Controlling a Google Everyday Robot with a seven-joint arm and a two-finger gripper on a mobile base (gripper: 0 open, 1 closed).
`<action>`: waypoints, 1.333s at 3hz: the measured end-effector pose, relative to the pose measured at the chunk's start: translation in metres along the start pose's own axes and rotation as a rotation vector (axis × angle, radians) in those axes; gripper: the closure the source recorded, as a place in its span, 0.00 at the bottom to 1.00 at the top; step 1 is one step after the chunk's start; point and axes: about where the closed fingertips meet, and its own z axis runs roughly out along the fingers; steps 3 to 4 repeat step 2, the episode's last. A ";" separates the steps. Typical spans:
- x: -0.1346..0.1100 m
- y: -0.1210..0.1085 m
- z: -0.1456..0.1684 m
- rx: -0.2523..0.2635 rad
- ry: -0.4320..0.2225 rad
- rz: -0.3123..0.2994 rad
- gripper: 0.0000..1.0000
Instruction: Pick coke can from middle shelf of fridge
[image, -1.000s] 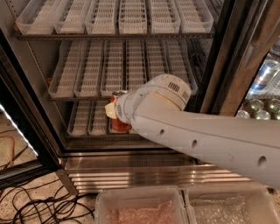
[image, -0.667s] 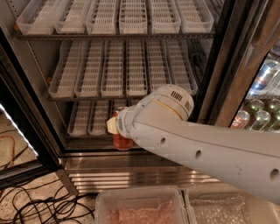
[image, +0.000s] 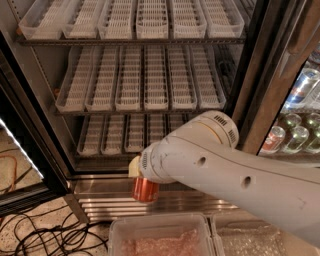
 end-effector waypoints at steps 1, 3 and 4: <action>0.031 0.012 -0.006 -0.070 0.102 0.098 1.00; 0.037 0.024 -0.010 -0.109 0.125 0.158 1.00; 0.037 0.024 -0.010 -0.109 0.125 0.158 1.00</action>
Offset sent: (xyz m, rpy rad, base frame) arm -0.0263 0.0066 -0.0048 0.0683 0.1045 -0.0119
